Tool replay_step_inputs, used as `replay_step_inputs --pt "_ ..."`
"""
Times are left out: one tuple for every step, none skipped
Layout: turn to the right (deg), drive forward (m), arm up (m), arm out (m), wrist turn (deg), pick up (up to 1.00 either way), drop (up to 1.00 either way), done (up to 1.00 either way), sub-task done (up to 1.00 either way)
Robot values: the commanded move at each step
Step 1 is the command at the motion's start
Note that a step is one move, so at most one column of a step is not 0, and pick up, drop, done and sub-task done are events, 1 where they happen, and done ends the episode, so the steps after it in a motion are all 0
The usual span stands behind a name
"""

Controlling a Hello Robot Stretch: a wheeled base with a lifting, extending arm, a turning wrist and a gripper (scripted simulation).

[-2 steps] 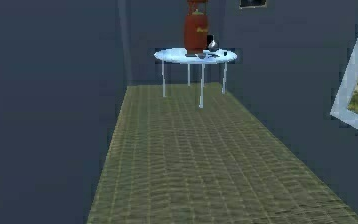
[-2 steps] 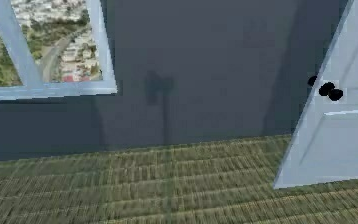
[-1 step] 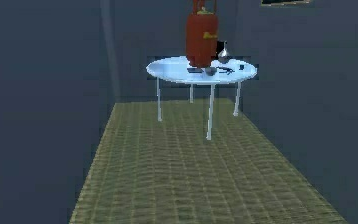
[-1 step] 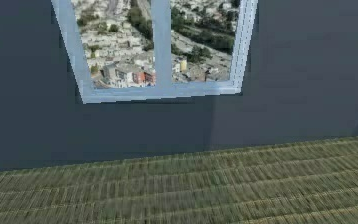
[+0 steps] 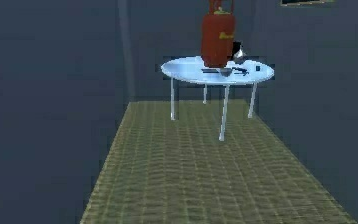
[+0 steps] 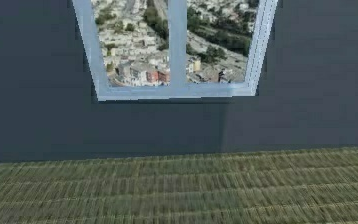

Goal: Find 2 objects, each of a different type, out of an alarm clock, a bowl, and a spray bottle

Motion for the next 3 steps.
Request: replay_step_inputs --pt "0.0 1.00 0.00 0.00 0.0 0.00 0.00 0.00 0.00" --pt "0.0 0.50 0.00 0.00 0.0 0.00 0.00 0.00 0.00" --pt "33.0 0.00 0.00 0.00 0.0 0.00 0.00 0.00 0.00"
